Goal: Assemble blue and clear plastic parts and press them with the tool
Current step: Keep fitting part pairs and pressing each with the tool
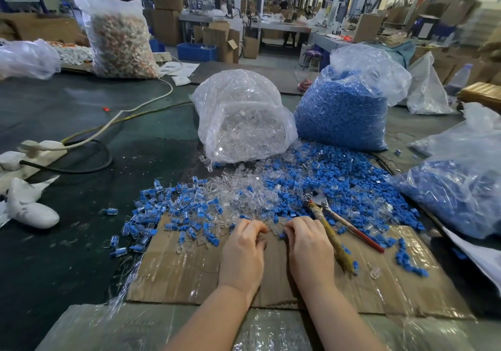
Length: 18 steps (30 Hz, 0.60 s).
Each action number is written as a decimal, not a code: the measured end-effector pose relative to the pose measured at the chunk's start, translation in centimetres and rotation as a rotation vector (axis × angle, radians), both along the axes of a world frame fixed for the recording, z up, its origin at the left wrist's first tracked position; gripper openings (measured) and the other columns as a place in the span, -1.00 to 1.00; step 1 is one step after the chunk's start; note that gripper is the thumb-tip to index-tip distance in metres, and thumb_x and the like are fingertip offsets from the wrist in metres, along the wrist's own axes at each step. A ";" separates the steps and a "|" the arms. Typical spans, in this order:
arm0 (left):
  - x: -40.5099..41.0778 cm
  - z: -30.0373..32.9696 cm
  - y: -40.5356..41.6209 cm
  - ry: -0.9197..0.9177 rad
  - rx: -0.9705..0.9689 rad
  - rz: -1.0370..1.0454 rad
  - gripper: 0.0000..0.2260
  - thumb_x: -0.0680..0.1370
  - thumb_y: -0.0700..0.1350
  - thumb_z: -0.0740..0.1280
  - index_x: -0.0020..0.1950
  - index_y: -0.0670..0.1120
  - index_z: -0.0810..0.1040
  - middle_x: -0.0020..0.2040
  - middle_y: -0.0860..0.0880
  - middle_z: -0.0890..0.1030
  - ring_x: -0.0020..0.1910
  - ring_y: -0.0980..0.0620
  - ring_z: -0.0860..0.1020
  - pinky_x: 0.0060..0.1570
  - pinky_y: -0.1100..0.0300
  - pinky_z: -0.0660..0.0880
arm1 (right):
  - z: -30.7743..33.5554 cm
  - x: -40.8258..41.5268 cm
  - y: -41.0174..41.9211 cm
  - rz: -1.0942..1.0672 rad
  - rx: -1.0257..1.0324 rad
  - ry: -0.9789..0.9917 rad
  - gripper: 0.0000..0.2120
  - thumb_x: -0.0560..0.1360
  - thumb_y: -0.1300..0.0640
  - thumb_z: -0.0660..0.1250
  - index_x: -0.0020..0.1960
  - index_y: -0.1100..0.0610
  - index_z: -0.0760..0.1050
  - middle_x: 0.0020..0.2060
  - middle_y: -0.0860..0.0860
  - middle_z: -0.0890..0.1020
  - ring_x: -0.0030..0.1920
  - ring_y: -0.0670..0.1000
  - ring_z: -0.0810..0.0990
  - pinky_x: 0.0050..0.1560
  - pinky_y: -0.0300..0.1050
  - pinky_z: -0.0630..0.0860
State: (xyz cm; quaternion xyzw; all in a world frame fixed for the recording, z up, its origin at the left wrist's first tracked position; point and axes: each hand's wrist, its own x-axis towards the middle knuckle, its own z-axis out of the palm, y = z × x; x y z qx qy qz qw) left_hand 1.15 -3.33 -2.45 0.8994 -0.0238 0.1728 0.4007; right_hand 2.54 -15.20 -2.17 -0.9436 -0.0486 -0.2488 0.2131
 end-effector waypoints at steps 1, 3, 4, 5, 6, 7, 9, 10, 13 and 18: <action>0.0 0.0 0.0 -0.005 0.015 -0.005 -0.85 0.50 -0.21 0.35 0.03 -0.02 0.56 -0.07 0.15 0.50 -0.08 0.19 0.45 -0.03 0.44 0.35 | 0.0 0.0 0.0 0.001 -0.005 -0.005 -0.91 0.45 0.29 0.39 -0.22 0.18 0.53 -0.25 0.03 0.58 -0.20 0.10 0.52 -0.23 -0.03 0.49; 0.0 0.0 0.0 -0.014 0.023 -0.001 -0.86 0.51 -0.16 0.35 0.05 -0.01 0.57 -0.08 0.18 0.50 -0.05 0.21 0.41 -0.03 0.48 0.29 | 0.0 -0.1 0.1 0.005 -0.015 -0.006 -0.91 0.42 0.31 0.40 -0.21 0.17 0.54 -0.24 0.02 0.58 -0.20 0.09 0.52 -0.22 -0.05 0.50; 0.0 0.0 0.1 -0.016 0.015 0.006 -0.86 0.51 -0.13 0.35 0.06 0.00 0.57 -0.08 0.17 0.51 -0.04 0.21 0.41 -0.02 0.47 0.28 | 0.0 -0.1 0.2 0.005 -0.019 0.000 -0.92 0.42 0.32 0.39 -0.19 0.17 0.55 -0.22 0.02 0.58 -0.19 0.09 0.52 -0.20 -0.05 0.50; 0.0 0.0 0.1 -0.016 0.003 0.014 -0.86 0.52 -0.11 0.35 0.07 0.00 0.58 -0.07 0.16 0.54 -0.04 0.21 0.42 -0.01 0.45 0.28 | -0.1 -0.1 0.2 0.004 -0.025 0.005 -0.91 0.41 0.33 0.38 -0.18 0.17 0.55 -0.21 0.03 0.59 -0.17 0.10 0.52 -0.18 -0.05 0.50; 0.0 0.0 0.1 -0.012 -0.009 0.022 -0.86 0.52 -0.09 0.34 0.07 0.00 0.58 -0.06 0.15 0.55 -0.03 0.21 0.43 -0.01 0.44 0.29 | -0.1 -0.1 0.2 0.003 -0.031 0.007 -0.91 0.41 0.34 0.38 -0.18 0.17 0.56 -0.20 0.03 0.59 -0.17 0.10 0.53 -0.17 -0.05 0.50; 0.0 0.0 0.1 -0.009 -0.023 0.031 -0.86 0.53 -0.09 0.33 0.07 0.00 0.59 -0.06 0.14 0.56 -0.04 0.20 0.44 -0.01 0.44 0.30 | -0.1 -0.1 0.2 0.002 -0.038 0.004 -0.90 0.39 0.35 0.38 -0.18 0.17 0.56 -0.20 0.03 0.59 -0.17 0.10 0.53 -0.18 -0.05 0.51; 0.0 -0.1 0.1 -0.008 -0.045 0.044 -0.88 0.53 -0.09 0.33 0.04 -0.01 0.60 -0.09 0.14 0.57 -0.05 0.20 0.45 -0.06 0.46 0.30 | -0.1 -0.1 0.2 0.001 -0.047 -0.012 -0.88 0.36 0.37 0.40 -0.19 0.18 0.56 -0.22 0.04 0.60 -0.19 0.10 0.54 -0.19 -0.05 0.52; 0.0 -0.1 0.2 -0.006 -0.049 0.045 -0.89 0.53 -0.10 0.33 0.03 0.00 0.60 -0.10 0.14 0.56 -0.06 0.20 0.45 -0.08 0.48 0.30 | -0.1 -0.1 0.2 0.004 -0.046 -0.019 -0.88 0.35 0.37 0.40 -0.19 0.18 0.57 -0.21 0.04 0.60 -0.19 0.11 0.54 -0.19 -0.05 0.53; 0.1 0.0 0.2 -0.006 -0.054 0.044 -0.89 0.53 -0.14 0.33 0.02 -0.01 0.60 -0.09 0.14 0.57 -0.07 0.21 0.46 -0.10 0.53 0.30 | -0.1 -0.2 0.2 0.023 -0.041 -0.053 -0.91 0.37 0.29 0.44 -0.15 0.17 0.60 -0.18 0.04 0.62 -0.16 0.10 0.57 -0.15 -0.05 0.55; 0.0 0.2 0.2 -0.031 -0.078 0.054 -0.76 0.52 -0.26 0.31 0.15 -0.04 0.56 -0.07 0.17 0.51 -0.07 0.20 0.49 0.01 0.42 0.40 | -0.1 -0.3 0.0 0.068 -0.056 -0.081 -0.90 0.32 0.22 0.50 -0.18 0.14 0.63 -0.19 0.02 0.62 -0.19 0.09 0.57 -0.19 -0.08 0.55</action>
